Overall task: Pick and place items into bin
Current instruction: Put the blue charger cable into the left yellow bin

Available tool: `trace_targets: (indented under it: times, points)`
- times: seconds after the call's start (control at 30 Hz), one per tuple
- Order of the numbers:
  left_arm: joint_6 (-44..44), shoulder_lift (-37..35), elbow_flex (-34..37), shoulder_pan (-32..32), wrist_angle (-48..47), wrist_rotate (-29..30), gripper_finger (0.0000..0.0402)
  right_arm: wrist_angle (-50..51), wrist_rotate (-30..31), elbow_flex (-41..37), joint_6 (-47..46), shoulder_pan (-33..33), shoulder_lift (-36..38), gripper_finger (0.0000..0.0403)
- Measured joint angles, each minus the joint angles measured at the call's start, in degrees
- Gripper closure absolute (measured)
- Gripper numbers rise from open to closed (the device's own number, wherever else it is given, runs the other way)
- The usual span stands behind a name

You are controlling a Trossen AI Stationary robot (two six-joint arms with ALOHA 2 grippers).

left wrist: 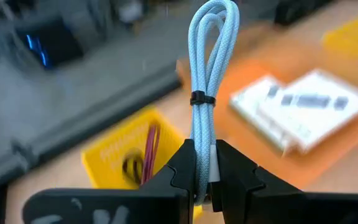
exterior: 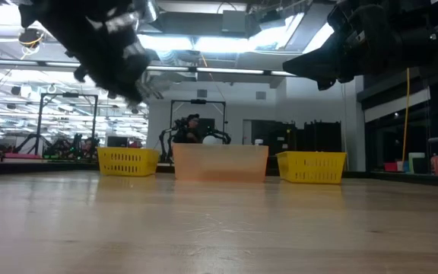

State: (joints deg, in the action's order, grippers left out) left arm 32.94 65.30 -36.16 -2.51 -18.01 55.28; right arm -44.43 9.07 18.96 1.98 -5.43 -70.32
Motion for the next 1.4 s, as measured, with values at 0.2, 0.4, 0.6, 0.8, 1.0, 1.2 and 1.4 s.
trace_targets:
  times: [0.2, 0.4, 0.6, 0.8, 1.0, 1.2, 1.4]
  points:
    - [8.3, 0.3, -0.7, 6.2, -10.4, -12.6, 0.0366, 0.0, 0.0, 0.0, 0.0, 0.0, 0.0, 0.0402]
    - [8.5, 0.3, -1.0, 12.2, -11.3, -18.1, 0.0366, -1.0, 1.0, 0.0, 0.9, 0.0, 0.0, 0.0402]
    - [7.3, 0.3, -2.7, 18.9, -12.2, -23.9, 0.0362, -1.9, 2.2, 0.0, 3.9, 0.0, 0.0, 0.0402]
    - [6.9, 0.9, -2.7, 22.3, -14.1, -25.4, 0.0366, -3.3, 2.2, 0.0, 4.9, 0.0, 0.0, 0.0402]
    - [4.9, 3.8, -2.7, 22.6, -14.0, -25.4, 0.0363, -3.5, 2.1, 0.0, 5.8, 0.0, 0.0, 0.0402]
    - [5.3, 8.0, -2.7, 23.1, -12.7, -24.1, 0.0366, -3.6, 2.1, 0.0, 5.8, 0.0, 0.0, 0.0402]
    - [5.2, 10.9, -2.7, 24.7, -12.1, -23.9, 0.0358, -3.7, 2.0, 0.0, 5.8, 0.0, 0.0, 0.0402]
